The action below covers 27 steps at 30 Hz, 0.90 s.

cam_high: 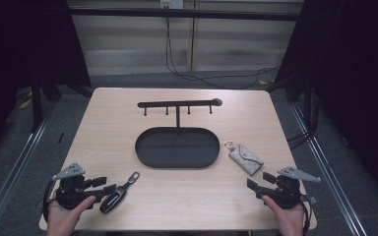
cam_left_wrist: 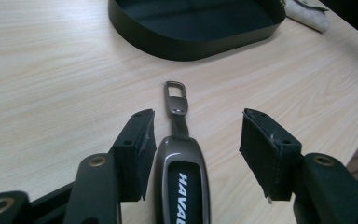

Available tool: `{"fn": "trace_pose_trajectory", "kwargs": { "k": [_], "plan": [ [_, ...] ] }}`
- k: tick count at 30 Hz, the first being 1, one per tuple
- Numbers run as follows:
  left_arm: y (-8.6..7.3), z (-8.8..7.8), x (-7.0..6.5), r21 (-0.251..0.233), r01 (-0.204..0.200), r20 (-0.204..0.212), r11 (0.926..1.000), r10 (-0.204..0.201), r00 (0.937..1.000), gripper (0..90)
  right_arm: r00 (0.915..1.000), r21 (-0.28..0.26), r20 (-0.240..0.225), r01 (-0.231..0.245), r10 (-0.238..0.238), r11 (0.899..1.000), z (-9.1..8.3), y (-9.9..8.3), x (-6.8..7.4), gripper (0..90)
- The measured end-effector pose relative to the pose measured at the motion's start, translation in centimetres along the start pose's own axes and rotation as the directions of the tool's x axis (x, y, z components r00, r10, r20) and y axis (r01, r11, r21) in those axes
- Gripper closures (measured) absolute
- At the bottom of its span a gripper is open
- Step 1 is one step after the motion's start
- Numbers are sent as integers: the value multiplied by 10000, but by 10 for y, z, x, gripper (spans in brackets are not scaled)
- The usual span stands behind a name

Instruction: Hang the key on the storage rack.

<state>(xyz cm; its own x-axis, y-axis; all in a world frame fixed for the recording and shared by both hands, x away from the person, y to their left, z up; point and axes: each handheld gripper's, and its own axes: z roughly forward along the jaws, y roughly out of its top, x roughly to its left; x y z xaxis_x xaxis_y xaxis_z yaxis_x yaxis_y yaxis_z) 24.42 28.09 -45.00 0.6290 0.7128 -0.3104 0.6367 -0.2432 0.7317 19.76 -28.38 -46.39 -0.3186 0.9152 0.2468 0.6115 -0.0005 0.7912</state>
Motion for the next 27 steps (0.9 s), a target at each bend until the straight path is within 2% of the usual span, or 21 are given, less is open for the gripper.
{"fn": "trace_pose_trajectory", "kwargs": {
  "k": [7,9,10,12,17,21,23,27],
  "plan": [
    [5,-1,-3,280,93,100,9996,-96,9999,449,9997,45,-36,222,-222,9997,0,0,3,269],
    [8,-1,-3,424,13,11,9991,-13,10000,410,9999,67,-77,142,-141,9999,1,0,2,269],
    [11,-1,-4,608,-170,-219,9980,184,9996,410,9999,99,-120,104,-103,9999,2,0,1,269],
    [12,0,-5,666,-177,-212,9976,191,9996,410,9999,122,-137,89,-87,9999,2,0,1,269],
    [20,3,-8,1296,-492,-252,9903,529,9983,420,9998,139,-180,130,-127,9998,3,0,1,269],
    [24,4,-10,1430,-556,-261,9882,599,9979,410,9998,179,-184,124,-120,9998,3,0,1,269],
    [29,5,-12,1553,-740,-246,9851,788,9966,409,9998,252,-153,119,-116,9996,4,0,1,269],
    [37,5,-15,1524,-745,-382,9855,812,9960,425,9997,288,-206,118,-112,9995,5,0,1,269]
  ]
}}
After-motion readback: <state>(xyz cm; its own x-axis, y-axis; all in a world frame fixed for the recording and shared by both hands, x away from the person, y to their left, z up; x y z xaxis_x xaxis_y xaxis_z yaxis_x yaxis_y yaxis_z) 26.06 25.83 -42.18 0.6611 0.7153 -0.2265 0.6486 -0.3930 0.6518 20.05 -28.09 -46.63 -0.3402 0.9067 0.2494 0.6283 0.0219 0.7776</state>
